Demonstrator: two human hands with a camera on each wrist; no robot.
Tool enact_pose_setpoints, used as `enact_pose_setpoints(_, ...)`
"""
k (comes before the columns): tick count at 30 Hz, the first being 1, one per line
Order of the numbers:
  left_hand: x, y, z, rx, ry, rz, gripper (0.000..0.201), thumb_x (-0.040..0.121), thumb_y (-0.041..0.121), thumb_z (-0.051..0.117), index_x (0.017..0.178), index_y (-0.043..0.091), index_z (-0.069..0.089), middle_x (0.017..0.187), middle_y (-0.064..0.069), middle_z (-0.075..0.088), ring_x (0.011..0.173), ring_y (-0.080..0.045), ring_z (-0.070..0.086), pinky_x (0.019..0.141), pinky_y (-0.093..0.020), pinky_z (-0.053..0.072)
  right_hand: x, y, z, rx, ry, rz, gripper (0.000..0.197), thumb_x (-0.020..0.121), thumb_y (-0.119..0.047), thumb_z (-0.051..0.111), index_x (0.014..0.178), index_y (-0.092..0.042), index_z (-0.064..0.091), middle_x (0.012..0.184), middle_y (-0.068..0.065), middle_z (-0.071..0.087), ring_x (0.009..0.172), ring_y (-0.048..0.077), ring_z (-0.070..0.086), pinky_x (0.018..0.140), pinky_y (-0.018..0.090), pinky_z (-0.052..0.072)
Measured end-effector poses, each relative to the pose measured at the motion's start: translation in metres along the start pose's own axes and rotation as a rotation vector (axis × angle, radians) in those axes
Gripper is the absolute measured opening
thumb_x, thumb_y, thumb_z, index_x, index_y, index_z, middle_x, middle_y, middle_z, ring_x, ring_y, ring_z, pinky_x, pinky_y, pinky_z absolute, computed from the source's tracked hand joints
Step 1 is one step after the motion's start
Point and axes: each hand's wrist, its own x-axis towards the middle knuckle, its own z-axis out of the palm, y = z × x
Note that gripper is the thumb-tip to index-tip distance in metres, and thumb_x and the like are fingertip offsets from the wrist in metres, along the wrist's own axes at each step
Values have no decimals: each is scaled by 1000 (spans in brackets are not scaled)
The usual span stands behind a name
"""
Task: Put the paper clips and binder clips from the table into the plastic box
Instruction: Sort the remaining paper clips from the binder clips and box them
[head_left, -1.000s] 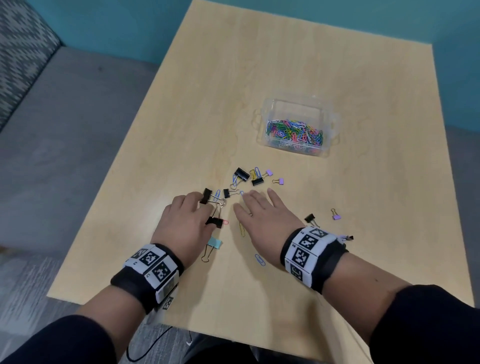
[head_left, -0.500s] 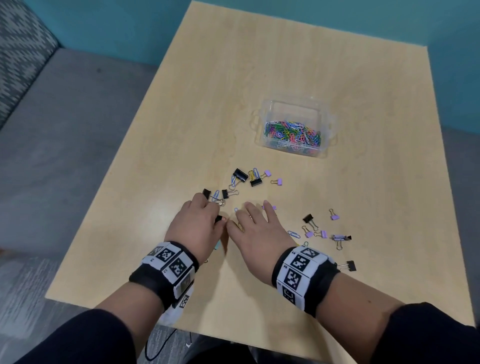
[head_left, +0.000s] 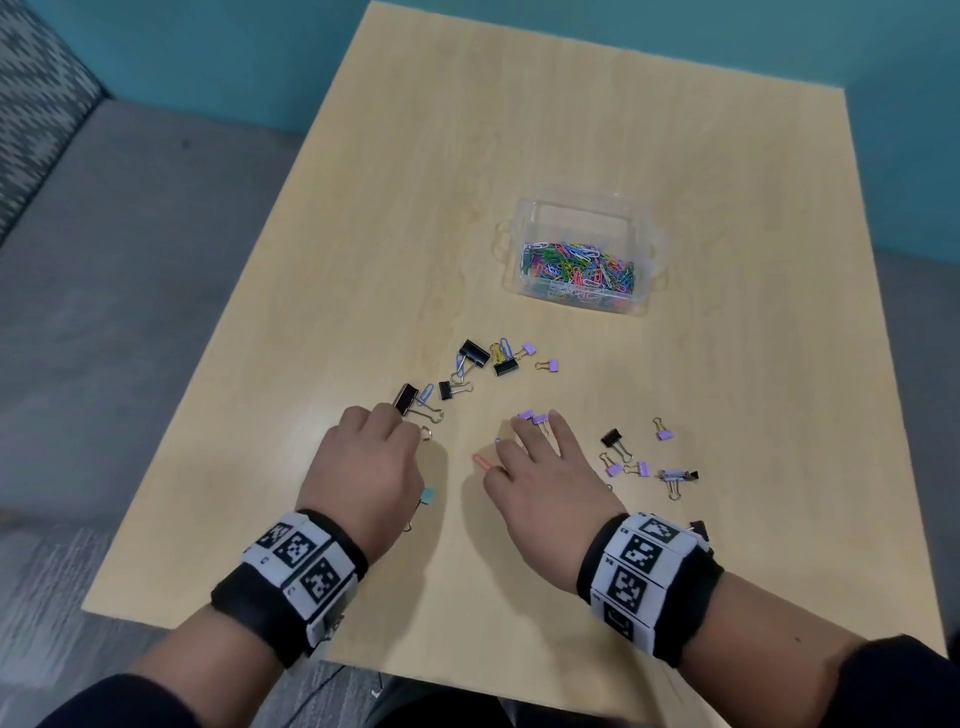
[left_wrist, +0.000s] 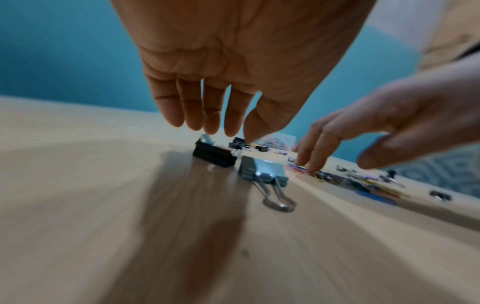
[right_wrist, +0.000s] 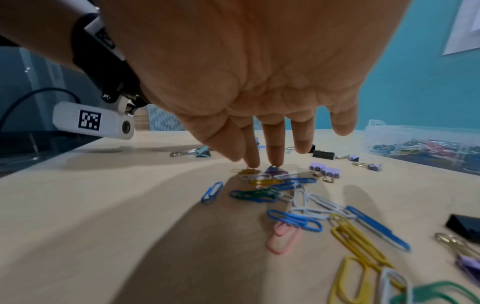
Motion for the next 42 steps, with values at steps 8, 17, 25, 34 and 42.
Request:
enact_pose_setpoints(8, 31, -5, -6, 31, -52, -63, 51, 74, 6, 59, 124, 16, 53, 111, -9, 55, 89, -33, 49, 69, -40, 48, 15, -13, -5, 85, 62, 40, 51, 73, -11, 54, 124, -5, 50, 125, 14, 52, 128, 42, 36, 107, 63, 23)
enact_pose_setpoints(17, 34, -13, -3, 126, -16, 61, 52, 63, 3, 62, 114, 11, 60, 115, -10, 58, 94, -36, 51, 69, -42, 51, 52, -16, -16, 95, 104, 39, 61, 81, -15, 48, 139, -5, 32, 150, 16, 27, 132, 38, 29, 108, 55, 24)
enact_pose_setpoints(25, 45, -6, -2, 184, -74, 109, 38, 67, 11, 66, 105, 15, 67, 124, -6, 58, 106, -35, 53, 74, -43, 48, 46, -7, -15, 51, 66, 32, 62, 81, -15, 50, 139, -7, 31, 152, 15, 23, 137, 39, 20, 108, 57, 21)
enact_pose_setpoints(34, 88, -8, -10, 182, -272, 345, 29, 91, 9, 38, 116, 12, 53, 157, 0, 18, 144, -24, 15, 107, -41, 33, 21, 20, -4, 110, 46, 89, 57, 68, -18, 67, 121, -9, 48, 134, 14, 49, 128, 39, 39, 106, 58, 29)
enact_pose_setpoints(42, 77, -14, 0, 68, -158, 288, 30, 84, 6, 48, 111, 11, 60, 149, -5, 37, 136, -33, 33, 103, -46, 38, 19, 19, -10, 202, 142, 102, 51, 78, -19, 20, 118, -9, 50, 132, 14, 49, 128, 40, 38, 108, 58, 28)
